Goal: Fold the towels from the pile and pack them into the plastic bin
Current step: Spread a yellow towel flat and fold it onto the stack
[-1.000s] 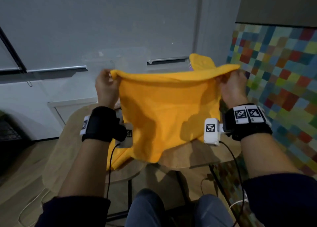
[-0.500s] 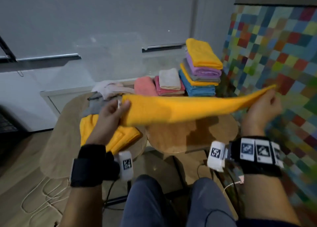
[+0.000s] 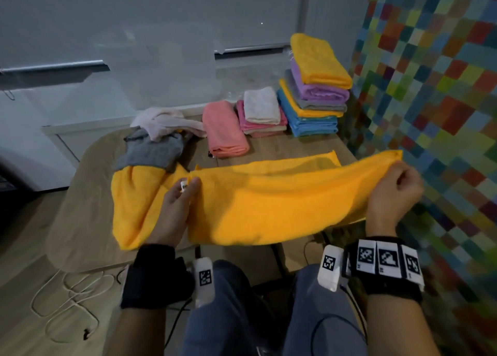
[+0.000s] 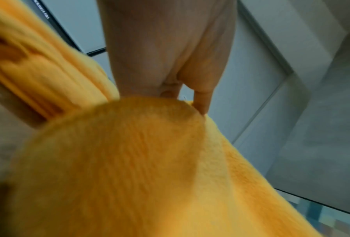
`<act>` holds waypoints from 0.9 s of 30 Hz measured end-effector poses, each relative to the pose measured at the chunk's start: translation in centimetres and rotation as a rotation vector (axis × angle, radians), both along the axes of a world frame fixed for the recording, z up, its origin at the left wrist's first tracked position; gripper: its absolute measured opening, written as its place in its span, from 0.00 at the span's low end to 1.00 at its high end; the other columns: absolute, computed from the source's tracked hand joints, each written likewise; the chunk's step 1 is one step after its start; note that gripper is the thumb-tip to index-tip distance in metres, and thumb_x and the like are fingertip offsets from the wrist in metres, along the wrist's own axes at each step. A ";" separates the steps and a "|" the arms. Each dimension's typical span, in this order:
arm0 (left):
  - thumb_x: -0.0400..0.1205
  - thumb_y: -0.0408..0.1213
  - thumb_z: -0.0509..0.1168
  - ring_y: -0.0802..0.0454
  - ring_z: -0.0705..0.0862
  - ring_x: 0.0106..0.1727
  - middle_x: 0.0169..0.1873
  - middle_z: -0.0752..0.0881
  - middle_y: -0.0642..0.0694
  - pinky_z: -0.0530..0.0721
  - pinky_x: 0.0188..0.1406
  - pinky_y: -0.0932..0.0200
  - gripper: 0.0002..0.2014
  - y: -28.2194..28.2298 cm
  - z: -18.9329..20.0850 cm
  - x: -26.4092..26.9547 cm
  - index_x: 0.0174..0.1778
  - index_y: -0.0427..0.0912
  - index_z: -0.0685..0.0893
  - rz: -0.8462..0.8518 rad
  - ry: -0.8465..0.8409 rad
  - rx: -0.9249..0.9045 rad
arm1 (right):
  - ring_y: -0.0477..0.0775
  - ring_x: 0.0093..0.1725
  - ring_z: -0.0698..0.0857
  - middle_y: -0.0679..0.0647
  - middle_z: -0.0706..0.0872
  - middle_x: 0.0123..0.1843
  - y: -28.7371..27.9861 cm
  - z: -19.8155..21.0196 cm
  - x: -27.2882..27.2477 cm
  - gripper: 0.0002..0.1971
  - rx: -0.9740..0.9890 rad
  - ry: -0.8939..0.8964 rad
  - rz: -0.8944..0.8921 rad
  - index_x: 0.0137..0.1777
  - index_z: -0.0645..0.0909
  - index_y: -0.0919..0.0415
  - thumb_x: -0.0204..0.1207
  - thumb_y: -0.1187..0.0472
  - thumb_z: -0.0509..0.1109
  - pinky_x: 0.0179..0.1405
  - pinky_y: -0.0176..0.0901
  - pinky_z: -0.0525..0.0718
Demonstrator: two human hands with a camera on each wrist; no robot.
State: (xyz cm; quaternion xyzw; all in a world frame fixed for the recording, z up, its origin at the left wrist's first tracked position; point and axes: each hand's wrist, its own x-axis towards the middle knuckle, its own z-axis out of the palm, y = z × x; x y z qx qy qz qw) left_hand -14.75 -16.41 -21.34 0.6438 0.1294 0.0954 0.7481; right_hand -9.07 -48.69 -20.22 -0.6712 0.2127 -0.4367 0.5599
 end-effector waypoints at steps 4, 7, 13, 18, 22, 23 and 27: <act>0.83 0.43 0.62 0.57 0.71 0.34 0.31 0.72 0.50 0.69 0.35 0.59 0.11 0.6 -0.9 3.6 0.34 0.49 0.74 0.150 0.031 0.118 | 0.54 0.38 0.77 0.55 0.76 0.34 0.9 -1.3 3.7 0.15 -0.204 0.302 0.238 0.39 0.74 0.61 0.85 0.55 0.56 0.38 0.45 0.72; 0.84 0.41 0.61 0.56 0.67 0.29 0.27 0.67 0.49 0.66 0.30 0.59 0.14 1.9 -2.2 4.3 0.32 0.48 0.70 0.126 0.052 0.266 | 0.66 0.56 0.81 0.63 0.83 0.50 0.7 -2.9 5.5 0.16 -0.487 0.776 0.417 0.48 0.82 0.59 0.84 0.51 0.56 0.55 0.55 0.77; 0.84 0.36 0.60 0.56 0.64 0.30 0.27 0.66 0.48 0.66 0.26 0.67 0.15 4.8 -2.5 3.2 0.31 0.46 0.70 0.137 0.065 0.499 | 0.66 0.56 0.77 0.68 0.77 0.54 1.8 -2.7 5.0 0.15 -0.480 0.866 0.576 0.58 0.74 0.73 0.86 0.60 0.54 0.49 0.50 0.70; 0.82 0.37 0.65 0.53 0.66 0.28 0.26 0.70 0.46 0.66 0.29 0.59 0.10 6.4 -2.0 2.6 0.36 0.42 0.74 0.076 0.107 0.590 | 0.69 0.59 0.79 0.72 0.80 0.58 2.5 -4.2 4.3 0.15 -0.499 0.792 0.510 0.62 0.74 0.74 0.86 0.62 0.55 0.44 0.46 0.68; 0.80 0.36 0.67 0.52 0.66 0.27 0.25 0.71 0.46 0.65 0.28 0.56 0.10 5.2 -0.4 3.8 0.34 0.46 0.74 0.045 0.058 0.645 | 0.69 0.59 0.80 0.69 0.83 0.58 1.5 -3.6 4.5 0.16 -0.516 0.741 0.364 0.64 0.77 0.70 0.85 0.60 0.57 0.48 0.51 0.74; 0.80 0.35 0.68 0.52 0.67 0.27 0.25 0.71 0.45 0.66 0.28 0.56 0.11 4.9 0.0 4.2 0.34 0.48 0.74 0.055 0.045 0.629 | 0.69 0.58 0.80 0.68 0.84 0.57 1.1 -3.4 4.8 0.16 -0.513 0.725 0.327 0.63 0.78 0.69 0.85 0.59 0.58 0.48 0.53 0.76; 0.80 0.34 0.68 0.51 0.74 0.33 0.30 0.76 0.44 0.76 0.34 0.54 0.07 4.3 0.8 5.9 0.37 0.43 0.77 0.088 0.074 0.495 | 0.68 0.56 0.80 0.66 0.83 0.55 0.0 -1.3 6.0 0.15 -0.386 0.672 0.286 0.60 0.78 0.68 0.85 0.57 0.58 0.44 0.51 0.74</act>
